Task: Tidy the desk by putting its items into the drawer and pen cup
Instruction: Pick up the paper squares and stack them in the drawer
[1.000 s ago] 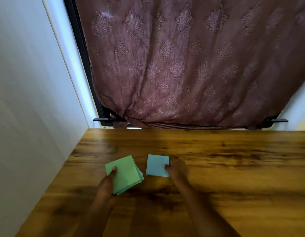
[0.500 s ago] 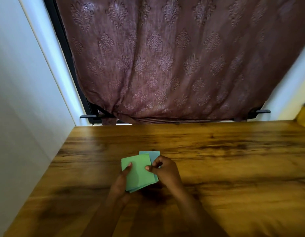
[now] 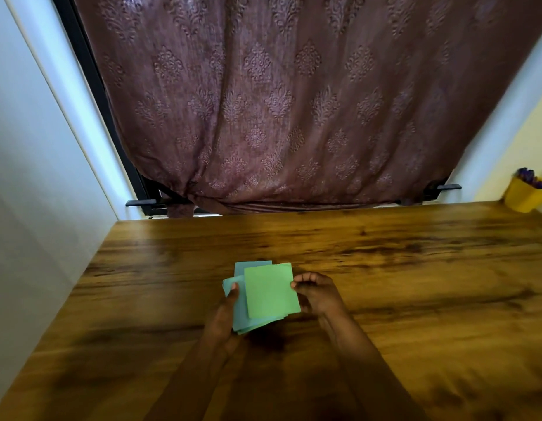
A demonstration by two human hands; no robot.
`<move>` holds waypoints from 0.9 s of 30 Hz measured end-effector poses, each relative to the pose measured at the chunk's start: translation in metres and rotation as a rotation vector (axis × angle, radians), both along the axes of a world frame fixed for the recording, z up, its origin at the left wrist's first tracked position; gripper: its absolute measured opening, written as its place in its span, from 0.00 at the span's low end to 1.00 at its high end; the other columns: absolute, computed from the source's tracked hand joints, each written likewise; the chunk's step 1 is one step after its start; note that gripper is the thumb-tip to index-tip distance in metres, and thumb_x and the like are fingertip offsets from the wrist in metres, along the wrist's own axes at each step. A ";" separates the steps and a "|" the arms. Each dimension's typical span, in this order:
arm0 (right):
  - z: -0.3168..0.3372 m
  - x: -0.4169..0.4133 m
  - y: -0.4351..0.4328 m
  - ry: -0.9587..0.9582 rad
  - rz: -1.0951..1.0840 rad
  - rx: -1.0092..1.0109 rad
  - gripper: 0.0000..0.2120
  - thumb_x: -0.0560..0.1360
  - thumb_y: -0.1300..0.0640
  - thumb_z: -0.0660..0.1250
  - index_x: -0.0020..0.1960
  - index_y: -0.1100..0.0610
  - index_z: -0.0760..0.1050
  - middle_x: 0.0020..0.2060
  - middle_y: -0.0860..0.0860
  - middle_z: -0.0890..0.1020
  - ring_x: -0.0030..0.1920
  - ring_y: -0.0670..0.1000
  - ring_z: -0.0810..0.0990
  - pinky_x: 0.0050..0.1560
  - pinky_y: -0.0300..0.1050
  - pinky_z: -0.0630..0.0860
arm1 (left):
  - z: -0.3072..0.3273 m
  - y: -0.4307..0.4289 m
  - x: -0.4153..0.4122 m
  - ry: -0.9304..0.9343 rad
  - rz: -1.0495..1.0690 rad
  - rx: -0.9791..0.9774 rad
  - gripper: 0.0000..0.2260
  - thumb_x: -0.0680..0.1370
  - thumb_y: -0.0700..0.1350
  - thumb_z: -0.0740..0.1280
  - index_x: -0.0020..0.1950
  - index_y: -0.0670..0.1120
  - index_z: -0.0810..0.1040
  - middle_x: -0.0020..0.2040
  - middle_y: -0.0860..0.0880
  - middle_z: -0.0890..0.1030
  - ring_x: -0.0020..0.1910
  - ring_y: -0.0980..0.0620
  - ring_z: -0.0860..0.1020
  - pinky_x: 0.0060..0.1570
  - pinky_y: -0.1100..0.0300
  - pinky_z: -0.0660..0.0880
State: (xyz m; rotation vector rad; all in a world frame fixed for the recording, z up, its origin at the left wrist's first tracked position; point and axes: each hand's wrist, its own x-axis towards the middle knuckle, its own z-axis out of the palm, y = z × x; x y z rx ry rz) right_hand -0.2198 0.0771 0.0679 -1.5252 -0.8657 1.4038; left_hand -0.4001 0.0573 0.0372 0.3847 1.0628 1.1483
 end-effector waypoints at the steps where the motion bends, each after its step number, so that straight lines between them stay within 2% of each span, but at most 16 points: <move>1: 0.000 0.005 0.004 0.014 -0.060 0.019 0.10 0.74 0.67 0.66 0.39 0.54 0.73 0.35 0.48 0.79 0.39 0.49 0.78 0.34 0.42 0.73 | -0.002 0.000 0.000 -0.003 0.029 -0.003 0.39 0.63 0.58 0.75 0.67 0.39 0.71 0.57 0.37 0.79 0.47 0.40 0.81 0.34 0.53 0.80; 2: 0.001 0.011 0.010 0.035 -0.127 0.037 0.13 0.74 0.69 0.65 0.37 0.54 0.72 0.34 0.48 0.78 0.38 0.48 0.77 0.37 0.44 0.72 | -0.003 0.000 -0.001 -0.008 0.051 -0.008 0.37 0.64 0.57 0.72 0.67 0.39 0.71 0.58 0.36 0.79 0.47 0.40 0.80 0.32 0.53 0.80; 4: 0.002 0.026 0.024 0.071 -0.244 0.097 0.17 0.73 0.74 0.63 0.35 0.55 0.70 0.35 0.49 0.77 0.34 0.44 0.78 0.46 0.50 0.73 | -0.005 -0.001 -0.004 -0.021 0.063 -0.009 0.41 0.60 0.59 0.76 0.66 0.39 0.71 0.57 0.36 0.79 0.47 0.40 0.80 0.32 0.53 0.81; 5: 0.002 0.033 0.033 0.060 -0.269 0.125 0.17 0.73 0.75 0.63 0.35 0.55 0.70 0.36 0.50 0.77 0.33 0.42 0.79 0.51 0.50 0.74 | -0.006 0.000 -0.006 -0.022 0.065 -0.011 0.43 0.56 0.60 0.78 0.64 0.39 0.72 0.54 0.37 0.80 0.45 0.41 0.80 0.32 0.52 0.81; 6: 0.001 0.040 0.040 0.006 -0.260 0.135 0.15 0.73 0.74 0.63 0.37 0.55 0.71 0.40 0.53 0.79 0.36 0.43 0.81 0.52 0.49 0.74 | -0.006 -0.001 -0.009 -0.027 0.058 -0.009 0.43 0.55 0.60 0.79 0.62 0.39 0.73 0.50 0.38 0.82 0.43 0.42 0.81 0.31 0.52 0.81; 8: -0.007 0.049 0.054 -0.264 -0.193 0.092 0.07 0.75 0.68 0.65 0.47 0.57 0.76 0.50 0.58 0.81 0.50 0.53 0.81 0.49 0.46 0.74 | -0.005 -0.003 -0.011 -0.041 0.053 -0.005 0.27 0.69 0.54 0.74 0.60 0.39 0.72 0.43 0.41 0.82 0.37 0.44 0.82 0.27 0.54 0.80; 9: -0.013 0.051 0.059 -0.422 -0.162 0.043 0.08 0.75 0.64 0.66 0.53 0.59 0.77 0.54 0.57 0.80 0.55 0.57 0.79 0.50 0.45 0.72 | -0.004 -0.005 -0.011 -0.045 0.052 -0.009 0.19 0.76 0.51 0.67 0.60 0.40 0.72 0.42 0.42 0.81 0.35 0.45 0.82 0.25 0.55 0.79; 10: -0.021 0.053 0.061 -0.573 -0.114 -0.005 0.12 0.75 0.60 0.67 0.58 0.60 0.76 0.58 0.57 0.79 0.58 0.58 0.77 0.53 0.46 0.72 | -0.004 -0.006 -0.010 -0.040 0.053 -0.013 0.15 0.79 0.49 0.63 0.60 0.40 0.71 0.43 0.42 0.81 0.36 0.45 0.81 0.24 0.56 0.78; 11: -0.027 0.054 0.060 -0.709 -0.050 -0.028 0.15 0.76 0.57 0.67 0.61 0.60 0.75 0.60 0.57 0.78 0.60 0.58 0.76 0.55 0.46 0.72 | -0.004 -0.008 -0.009 -0.032 0.052 -0.014 0.15 0.79 0.48 0.61 0.61 0.40 0.71 0.44 0.42 0.80 0.38 0.44 0.80 0.24 0.56 0.78; 13: -0.034 0.050 0.054 -0.888 0.016 0.032 0.18 0.77 0.54 0.64 0.64 0.59 0.72 0.62 0.56 0.77 0.62 0.57 0.74 0.58 0.46 0.72 | -0.002 -0.009 -0.005 -0.024 0.059 -0.019 0.19 0.76 0.50 0.66 0.62 0.40 0.71 0.44 0.41 0.80 0.40 0.43 0.79 0.24 0.56 0.78; 15: -0.028 0.040 0.041 -0.820 -0.008 0.114 0.16 0.77 0.55 0.65 0.63 0.58 0.73 0.61 0.55 0.77 0.62 0.55 0.74 0.57 0.45 0.72 | -0.002 -0.009 -0.001 -0.016 0.048 -0.019 0.26 0.70 0.52 0.72 0.61 0.39 0.72 0.43 0.41 0.82 0.37 0.44 0.81 0.25 0.56 0.79; 17: -0.017 0.027 0.023 -0.593 0.042 0.148 0.12 0.76 0.54 0.67 0.58 0.57 0.76 0.55 0.51 0.79 0.59 0.52 0.76 0.53 0.42 0.72 | -0.003 -0.009 0.005 -0.012 0.037 -0.014 0.22 0.75 0.50 0.67 0.64 0.40 0.71 0.45 0.41 0.81 0.38 0.45 0.81 0.26 0.56 0.79; 19: -0.005 0.011 0.007 -0.422 0.213 0.085 0.14 0.72 0.48 0.70 0.54 0.54 0.77 0.49 0.47 0.79 0.55 0.50 0.77 0.48 0.40 0.73 | -0.005 -0.008 0.012 -0.008 0.027 -0.013 0.19 0.79 0.49 0.62 0.66 0.41 0.70 0.49 0.40 0.80 0.42 0.44 0.79 0.29 0.56 0.80; 21: -0.003 0.001 -0.001 -0.388 0.331 0.039 0.18 0.68 0.45 0.74 0.52 0.53 0.75 0.48 0.48 0.80 0.52 0.50 0.78 0.44 0.41 0.74 | -0.004 -0.007 0.020 0.000 0.005 -0.005 0.19 0.79 0.50 0.61 0.67 0.41 0.70 0.52 0.39 0.80 0.46 0.42 0.79 0.32 0.54 0.81; 25: -0.009 0.007 -0.008 -0.389 0.241 0.085 0.17 0.64 0.49 0.78 0.41 0.52 0.70 0.45 0.52 0.81 0.47 0.52 0.80 0.40 0.45 0.77 | 0.002 -0.008 0.036 0.085 -0.002 0.029 0.17 0.79 0.49 0.62 0.65 0.44 0.71 0.53 0.39 0.80 0.46 0.42 0.80 0.34 0.53 0.80; 27: -0.008 0.019 -0.011 -0.355 0.220 0.106 0.15 0.65 0.51 0.78 0.39 0.53 0.71 0.46 0.53 0.82 0.47 0.53 0.81 0.39 0.46 0.79 | 0.003 -0.009 0.045 0.088 0.005 0.042 0.16 0.79 0.49 0.63 0.64 0.44 0.72 0.55 0.38 0.80 0.49 0.40 0.79 0.41 0.49 0.80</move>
